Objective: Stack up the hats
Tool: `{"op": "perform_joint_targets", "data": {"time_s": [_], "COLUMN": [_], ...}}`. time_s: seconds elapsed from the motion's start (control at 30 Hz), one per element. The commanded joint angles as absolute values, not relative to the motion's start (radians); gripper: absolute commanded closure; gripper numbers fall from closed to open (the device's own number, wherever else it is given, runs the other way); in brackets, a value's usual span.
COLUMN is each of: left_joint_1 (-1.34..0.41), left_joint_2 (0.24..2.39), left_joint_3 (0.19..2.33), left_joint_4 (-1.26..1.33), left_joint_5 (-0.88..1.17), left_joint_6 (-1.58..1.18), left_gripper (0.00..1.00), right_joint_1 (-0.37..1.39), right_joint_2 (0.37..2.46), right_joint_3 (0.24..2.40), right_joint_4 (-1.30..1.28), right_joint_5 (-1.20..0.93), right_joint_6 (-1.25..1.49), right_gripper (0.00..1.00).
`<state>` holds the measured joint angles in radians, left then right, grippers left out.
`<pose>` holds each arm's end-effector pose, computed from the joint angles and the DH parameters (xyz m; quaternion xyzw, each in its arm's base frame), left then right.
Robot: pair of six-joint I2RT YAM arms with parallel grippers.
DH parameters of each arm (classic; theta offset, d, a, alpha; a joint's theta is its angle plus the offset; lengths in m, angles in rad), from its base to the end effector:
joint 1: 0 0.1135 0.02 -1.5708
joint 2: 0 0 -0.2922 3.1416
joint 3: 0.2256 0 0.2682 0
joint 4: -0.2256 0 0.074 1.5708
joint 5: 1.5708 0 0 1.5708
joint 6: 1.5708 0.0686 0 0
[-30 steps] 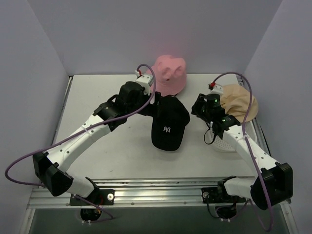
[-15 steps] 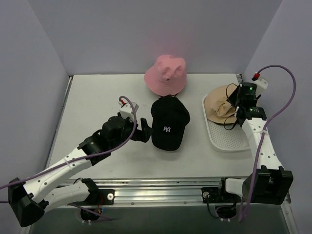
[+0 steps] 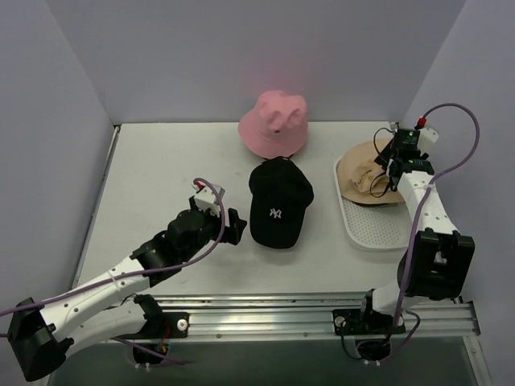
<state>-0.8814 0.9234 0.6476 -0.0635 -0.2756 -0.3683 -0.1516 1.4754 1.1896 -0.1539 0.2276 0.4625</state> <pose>0.1694 -0.1761 0.2865 0.1284 0.8023 -0.2437 0.5296 0.3805 -0.0738 0.3283 0.3115 0.7812 -0.0123 0.5408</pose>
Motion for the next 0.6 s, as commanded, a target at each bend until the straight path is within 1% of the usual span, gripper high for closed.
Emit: {"op": "perform_joint_targets", "data": {"time_s": [0.0, 0.3, 0.4, 0.43, 0.5, 0.57], "left_joint_1": [-0.885, -0.885, -0.885, -0.885, -0.885, -0.885], "left_joint_2": [0.899, 0.833, 0.810, 0.807, 0.799, 0.796], "left_joint_3": [0.652, 0.640, 0.634, 0.637, 0.637, 0.638], "left_joint_4": [0.018, 0.002, 0.002, 0.002, 0.002, 0.002], "left_joint_5": [-0.304, -0.339, -0.345, -0.347, -0.348, -0.347], "left_joint_6": [-0.353, -0.362, -0.374, -0.376, -0.377, -0.379], "left_gripper": [0.06, 0.05, 0.04, 0.04, 0.03, 0.03], "right_joint_1": [-0.156, -0.167, -0.170, -0.170, -0.176, -0.184], "right_joint_2": [1.512, 1.583, 1.611, 1.621, 1.626, 1.635], "right_joint_3": [1.259, 1.310, 1.331, 1.339, 1.341, 1.341], "right_joint_4": [-0.138, -0.178, -0.196, -0.201, -0.199, -0.199], "right_joint_5": [0.248, 0.247, 0.239, 0.241, 0.238, 0.224], "right_joint_6": [0.460, 0.456, 0.451, 0.448, 0.445, 0.448], "right_gripper": [0.48, 0.51, 0.58, 0.65, 0.70, 0.71]}}
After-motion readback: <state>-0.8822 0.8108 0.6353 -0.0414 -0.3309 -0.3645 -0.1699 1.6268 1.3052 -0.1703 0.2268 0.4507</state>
